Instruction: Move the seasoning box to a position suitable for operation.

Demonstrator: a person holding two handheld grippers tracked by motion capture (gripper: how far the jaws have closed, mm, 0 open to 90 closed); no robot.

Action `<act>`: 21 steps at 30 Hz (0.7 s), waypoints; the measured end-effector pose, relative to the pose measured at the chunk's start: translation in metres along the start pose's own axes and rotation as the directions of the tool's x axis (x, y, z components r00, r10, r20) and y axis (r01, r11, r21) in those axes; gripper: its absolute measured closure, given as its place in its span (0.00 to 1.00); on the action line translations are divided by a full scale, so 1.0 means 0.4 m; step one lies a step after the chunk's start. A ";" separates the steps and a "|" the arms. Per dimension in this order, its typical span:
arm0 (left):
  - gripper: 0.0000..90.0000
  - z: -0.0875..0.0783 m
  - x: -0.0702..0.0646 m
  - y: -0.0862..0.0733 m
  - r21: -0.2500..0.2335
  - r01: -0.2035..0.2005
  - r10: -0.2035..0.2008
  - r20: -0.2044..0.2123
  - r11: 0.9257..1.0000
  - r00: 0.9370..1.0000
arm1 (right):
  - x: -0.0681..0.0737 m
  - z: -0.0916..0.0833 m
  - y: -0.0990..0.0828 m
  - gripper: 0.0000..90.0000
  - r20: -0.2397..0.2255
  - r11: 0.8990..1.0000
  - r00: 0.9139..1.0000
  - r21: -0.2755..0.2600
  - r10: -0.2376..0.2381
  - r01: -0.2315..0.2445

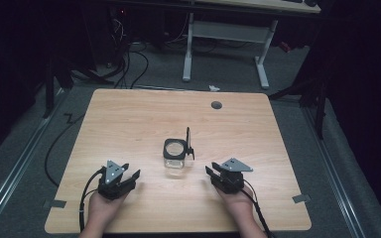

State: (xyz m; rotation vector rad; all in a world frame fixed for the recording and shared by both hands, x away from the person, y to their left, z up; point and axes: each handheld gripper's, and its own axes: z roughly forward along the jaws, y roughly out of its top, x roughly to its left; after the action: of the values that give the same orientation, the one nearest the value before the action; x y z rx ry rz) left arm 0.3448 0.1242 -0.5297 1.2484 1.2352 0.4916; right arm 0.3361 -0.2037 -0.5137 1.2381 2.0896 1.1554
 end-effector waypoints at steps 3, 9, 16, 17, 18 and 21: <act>0.54 -0.003 -0.009 -0.003 -0.002 -0.026 0.026 0.006 1.000 1.000 | 0.014 0.009 0.006 0.80 -0.010 1.000 1.000 -0.006 -0.014 0.014; 0.54 -0.003 -0.007 0.004 -0.007 0.011 -0.011 -0.012 1.000 1.000 | 0.027 0.019 0.012 0.82 -0.031 0.999 1.000 -0.031 0.008 -0.009; 0.54 -0.005 -0.008 0.007 -0.013 0.016 -0.017 -0.011 1.000 1.000 | 0.036 0.018 0.016 0.92 -0.033 0.999 0.999 -0.038 -0.005 0.004; 0.54 -0.006 -0.007 0.008 -0.014 0.013 -0.013 -0.012 1.000 1.000 | 0.036 0.017 0.020 0.93 -0.035 0.999 0.999 -0.045 -0.006 0.005; 0.54 -0.006 -0.007 0.008 -0.015 0.010 -0.010 -0.013 1.000 1.000 | 0.037 0.017 0.024 0.95 -0.037 0.999 0.999 -0.052 -0.013 0.011; 0.54 -0.007 -0.001 0.011 -0.014 0.011 -0.012 -0.018 1.000 1.000 | 0.043 0.019 0.032 0.99 -0.042 0.998 0.999 -0.058 -0.015 0.013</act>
State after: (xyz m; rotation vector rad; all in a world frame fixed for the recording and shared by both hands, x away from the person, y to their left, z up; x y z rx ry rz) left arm 0.3438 0.1265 -0.5252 1.2264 1.2516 0.5038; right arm 0.3393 -0.1822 -0.5067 1.1801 2.0768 1.2376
